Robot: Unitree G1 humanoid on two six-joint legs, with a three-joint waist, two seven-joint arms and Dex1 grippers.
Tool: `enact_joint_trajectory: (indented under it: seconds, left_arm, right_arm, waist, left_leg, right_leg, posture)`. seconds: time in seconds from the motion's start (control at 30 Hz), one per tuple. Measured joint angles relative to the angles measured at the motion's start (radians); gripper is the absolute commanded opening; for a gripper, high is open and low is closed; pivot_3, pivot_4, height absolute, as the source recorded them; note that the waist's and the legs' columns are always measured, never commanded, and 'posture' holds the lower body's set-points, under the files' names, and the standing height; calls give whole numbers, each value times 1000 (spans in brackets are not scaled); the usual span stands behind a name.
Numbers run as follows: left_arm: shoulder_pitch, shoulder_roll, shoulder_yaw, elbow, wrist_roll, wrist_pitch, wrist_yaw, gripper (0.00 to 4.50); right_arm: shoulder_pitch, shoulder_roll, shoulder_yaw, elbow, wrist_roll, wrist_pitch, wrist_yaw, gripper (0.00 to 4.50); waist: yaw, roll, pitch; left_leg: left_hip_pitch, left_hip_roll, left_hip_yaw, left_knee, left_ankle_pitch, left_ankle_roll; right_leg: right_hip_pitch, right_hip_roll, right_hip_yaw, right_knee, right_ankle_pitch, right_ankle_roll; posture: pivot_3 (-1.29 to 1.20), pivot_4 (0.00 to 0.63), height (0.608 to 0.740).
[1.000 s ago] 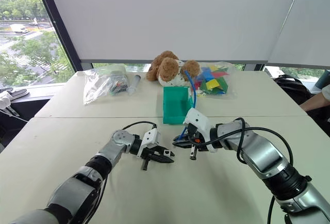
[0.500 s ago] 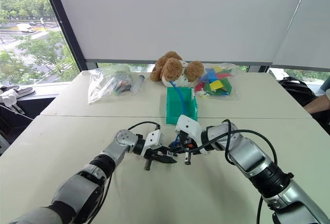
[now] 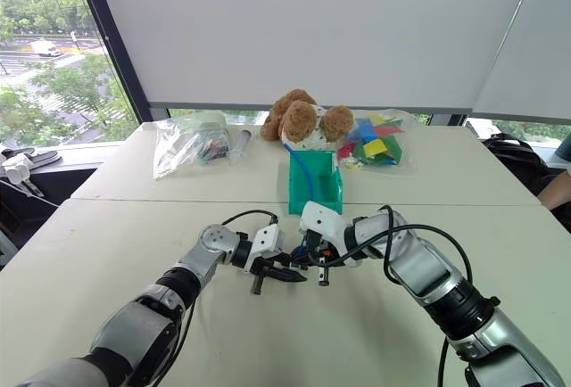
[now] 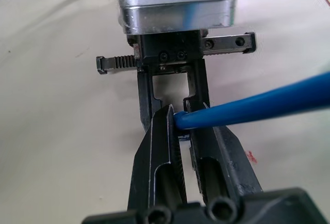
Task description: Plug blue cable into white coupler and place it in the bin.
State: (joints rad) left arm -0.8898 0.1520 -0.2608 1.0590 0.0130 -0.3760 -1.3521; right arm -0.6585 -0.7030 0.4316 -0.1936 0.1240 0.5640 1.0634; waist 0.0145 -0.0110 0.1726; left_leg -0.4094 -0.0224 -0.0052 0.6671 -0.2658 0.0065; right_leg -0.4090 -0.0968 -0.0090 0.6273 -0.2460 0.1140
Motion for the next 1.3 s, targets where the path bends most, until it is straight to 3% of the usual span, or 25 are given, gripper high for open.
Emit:
enact_joint_trajectory:
  seconds: [0.63,0.9,0.93,1.2,1.3]
  left_arm:
    - [32,11,16,-21,-3,24,19,407]
    - [86,85,46,-181,-47,156,6,4231]
    - [98,103,54,-209,-53,176,7,4441]
    - [224,268,189,-575,-202,440,44,4441]
    - [273,319,222,-664,-222,504,85,4441]
  right_arm:
    - [-17,70,15,86,-101,-45,62,0]
    - [-2,73,-55,26,-31,93,58,0]
    - [-2,67,-64,19,-24,106,55,0]
    - [-127,69,-231,56,58,212,-23,0]
    - [-284,103,-253,257,47,186,-73,0]
  waist:
    - [-4,-4,-11]
    - [-10,-2,-9]
    - [-11,-1,-8]
    - [-14,1,-5]
    - [-23,1,-5]
  left_leg:
    - [4,1,0,0,0,0]
    - [-1,2,0,-2,0,0]
    - [-1,2,0,-2,0,0]
    - [-3,2,0,-4,0,-1]
    - [-2,1,1,-5,0,-2]
  right_leg:
    - [3,0,0,1,0,0]
    - [-4,0,0,2,0,0]
    - [-5,0,1,2,0,0]
    - [-7,-2,2,2,0,-1]
    - [-8,-4,3,2,0,-1]
  posture:
    - [0,150,740]
    - [0,150,740]
    - [0,150,740]
    - [0,150,740]
    - [0,150,740]
